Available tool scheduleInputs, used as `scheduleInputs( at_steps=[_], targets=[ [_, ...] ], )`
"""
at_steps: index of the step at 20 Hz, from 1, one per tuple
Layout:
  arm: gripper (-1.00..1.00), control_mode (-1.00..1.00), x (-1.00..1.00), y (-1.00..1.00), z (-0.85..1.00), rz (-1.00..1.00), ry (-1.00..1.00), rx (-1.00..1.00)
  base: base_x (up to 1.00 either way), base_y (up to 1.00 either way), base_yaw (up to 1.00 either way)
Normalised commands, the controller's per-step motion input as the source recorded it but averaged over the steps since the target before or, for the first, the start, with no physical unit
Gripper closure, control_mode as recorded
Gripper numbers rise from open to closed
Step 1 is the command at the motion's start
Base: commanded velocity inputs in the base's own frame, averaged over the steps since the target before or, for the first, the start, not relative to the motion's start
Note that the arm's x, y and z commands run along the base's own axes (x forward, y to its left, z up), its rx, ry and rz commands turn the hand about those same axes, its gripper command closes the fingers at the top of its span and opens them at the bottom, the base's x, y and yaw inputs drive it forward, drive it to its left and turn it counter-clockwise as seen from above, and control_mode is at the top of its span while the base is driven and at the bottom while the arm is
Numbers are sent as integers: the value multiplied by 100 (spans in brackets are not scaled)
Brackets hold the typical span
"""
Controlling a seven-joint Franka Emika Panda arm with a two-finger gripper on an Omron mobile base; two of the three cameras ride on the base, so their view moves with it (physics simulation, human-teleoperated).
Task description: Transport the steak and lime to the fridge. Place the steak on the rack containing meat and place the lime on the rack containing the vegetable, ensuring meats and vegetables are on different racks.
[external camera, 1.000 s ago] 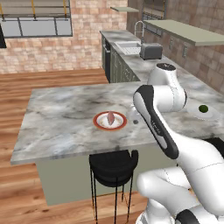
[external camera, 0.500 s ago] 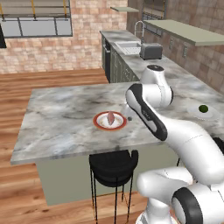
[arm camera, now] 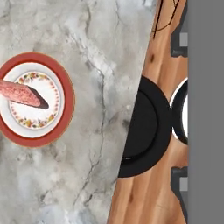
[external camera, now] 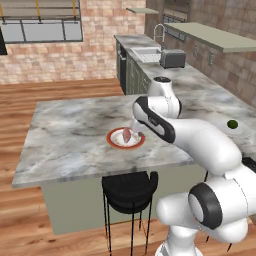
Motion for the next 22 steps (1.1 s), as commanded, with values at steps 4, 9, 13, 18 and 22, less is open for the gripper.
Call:
scheduleInputs(
  at_steps=[4,9,13,18,22],
  targets=[
    [-100,-100,42,3,-35,0,0,-3,0,0,0],
    [-100,-100,48,4,-31,0,0,0,0,0,0],
    [-100,-100,43,2,-30,0,0,0,0,0,0],
    [-100,-100,45,4,-26,0,0,0,0,0,0],
    [-100,-100,42,10,-29,0,0,0,0,0,0]
  ],
)
